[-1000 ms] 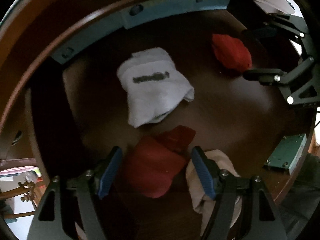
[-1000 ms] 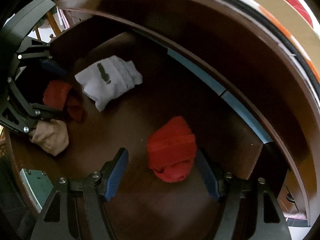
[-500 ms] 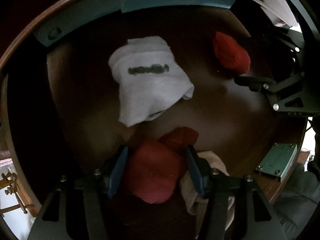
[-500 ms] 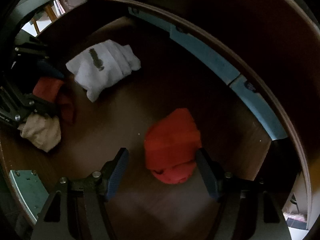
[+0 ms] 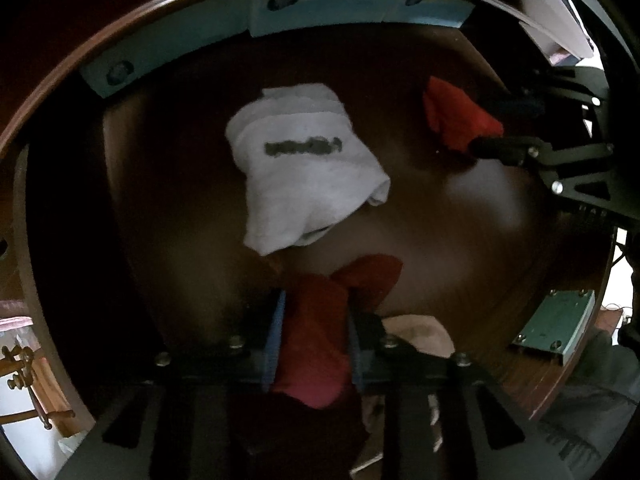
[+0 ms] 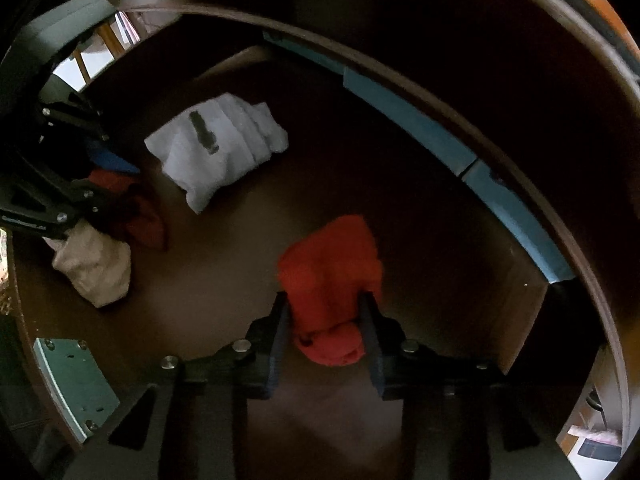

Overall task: Take underwear out of drawer
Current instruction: 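Grasp the red sock with the right tool while the left tool grasps the dark red garment, then lift both held red garments out of the drawer up toward the tray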

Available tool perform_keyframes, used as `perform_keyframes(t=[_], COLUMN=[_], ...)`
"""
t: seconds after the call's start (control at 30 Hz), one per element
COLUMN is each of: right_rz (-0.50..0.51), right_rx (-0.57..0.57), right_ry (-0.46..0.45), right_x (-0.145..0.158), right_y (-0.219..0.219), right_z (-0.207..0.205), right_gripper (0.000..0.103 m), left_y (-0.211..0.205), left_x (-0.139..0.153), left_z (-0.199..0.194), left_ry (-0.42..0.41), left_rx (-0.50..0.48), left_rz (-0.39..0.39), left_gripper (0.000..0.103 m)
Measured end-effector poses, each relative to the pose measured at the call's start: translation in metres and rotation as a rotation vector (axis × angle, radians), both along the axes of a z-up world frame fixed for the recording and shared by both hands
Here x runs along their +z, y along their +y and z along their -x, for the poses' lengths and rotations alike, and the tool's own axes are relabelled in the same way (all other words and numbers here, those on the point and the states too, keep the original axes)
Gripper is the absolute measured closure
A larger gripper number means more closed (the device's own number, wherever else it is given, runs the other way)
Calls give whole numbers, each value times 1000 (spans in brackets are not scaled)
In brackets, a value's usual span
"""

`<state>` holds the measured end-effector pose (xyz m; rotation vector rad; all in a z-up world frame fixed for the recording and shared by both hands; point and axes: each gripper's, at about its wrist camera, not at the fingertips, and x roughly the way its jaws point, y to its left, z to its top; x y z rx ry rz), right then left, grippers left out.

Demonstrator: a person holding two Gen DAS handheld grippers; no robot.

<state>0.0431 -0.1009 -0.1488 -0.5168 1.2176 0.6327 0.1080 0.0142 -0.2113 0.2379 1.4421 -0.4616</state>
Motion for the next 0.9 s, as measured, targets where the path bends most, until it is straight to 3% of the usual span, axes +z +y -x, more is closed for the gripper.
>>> perform_keyframes(t=[0.27,0.5,0.67,0.8,0.9], right_rz=[-76,-135,-200,-248,-277], right_rx=[-17,-44,-67,-79,-80], right_ry=[-31,-59,-95,-125,-148], right_x=[15,29,44,54,62], right_y=[0,-15,-55,-56,-57], right_z=[8,15,18,24,27], right_gripper=[71,71,72,72,72], left_y=[2,6,16,24,36], left_x=[-2,16,34,43,56], left_z=[34,50,64,69,68], left_ry=[-59,-152,-239,-291,-350], left_rx=[5,15,32,64,85], left_rz=[35,69,89,121,98], left_gripper=[94,96,96,96,96])
